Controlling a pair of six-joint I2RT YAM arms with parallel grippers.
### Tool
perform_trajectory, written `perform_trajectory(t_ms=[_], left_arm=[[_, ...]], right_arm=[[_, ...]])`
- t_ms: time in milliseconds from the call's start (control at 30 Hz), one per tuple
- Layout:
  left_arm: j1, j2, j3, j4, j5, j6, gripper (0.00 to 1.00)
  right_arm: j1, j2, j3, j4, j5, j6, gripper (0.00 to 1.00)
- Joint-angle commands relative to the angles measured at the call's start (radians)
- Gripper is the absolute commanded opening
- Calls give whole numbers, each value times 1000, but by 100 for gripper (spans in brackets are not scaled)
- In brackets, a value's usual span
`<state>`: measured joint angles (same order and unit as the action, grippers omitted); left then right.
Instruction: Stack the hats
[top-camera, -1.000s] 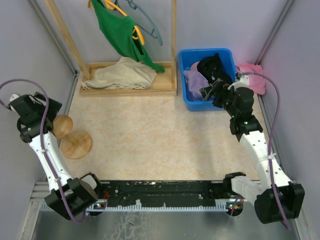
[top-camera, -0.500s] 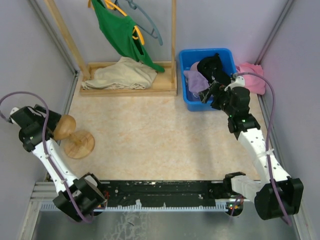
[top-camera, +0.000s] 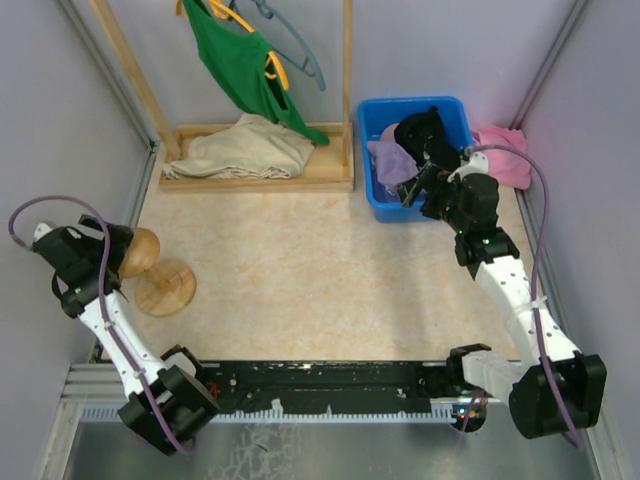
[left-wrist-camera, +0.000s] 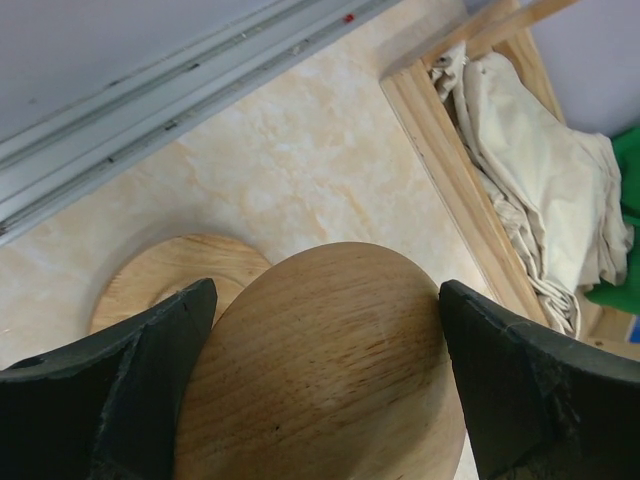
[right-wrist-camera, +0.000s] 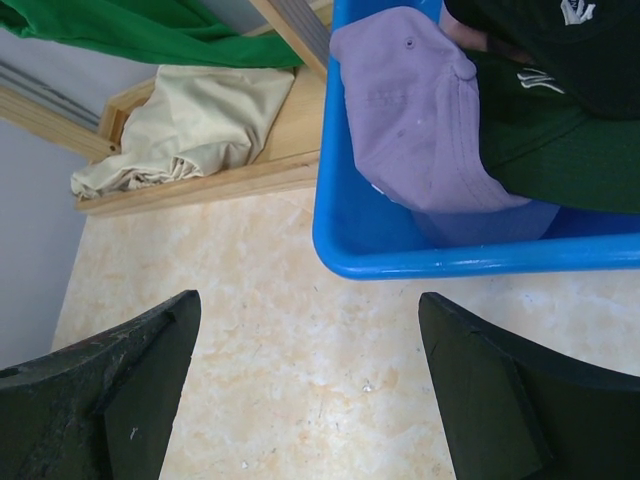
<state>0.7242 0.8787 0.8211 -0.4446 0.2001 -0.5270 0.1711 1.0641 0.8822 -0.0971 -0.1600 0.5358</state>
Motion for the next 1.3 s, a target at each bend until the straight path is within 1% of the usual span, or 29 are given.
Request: perform_trajectory(t_ms=[0,333,533,733,833,933,1000,1167,1267], left_arm=[[-3,-9,-40,-81,135,31,97],[-4,-33,-112,-62,297,4,95],[-4,-59,-174,-15,388,-33,94],[-25,-58,-204,53,445,-83,92],[-107,-45,-212,93,417,-114,90],[-253,-11,-193,130,325,-151,89],[-324,15,-184,157,295,-176,89],[-401,37,-220,230,286,-232,88],[-479,55,-245,270,271,-260,88]], right_arm=[[24,-4,-13,64,-6,16,90],[59,-14,-35,76,19,27,90],[108,-11,-40,75,40,9,90],[116,-5,-40,72,47,5,90],[118,1,-36,74,50,2,90],[119,8,-33,75,50,2,90],[120,8,-34,75,51,1,90],[120,7,-33,69,54,-5,90],[120,15,-43,83,43,5,90]])
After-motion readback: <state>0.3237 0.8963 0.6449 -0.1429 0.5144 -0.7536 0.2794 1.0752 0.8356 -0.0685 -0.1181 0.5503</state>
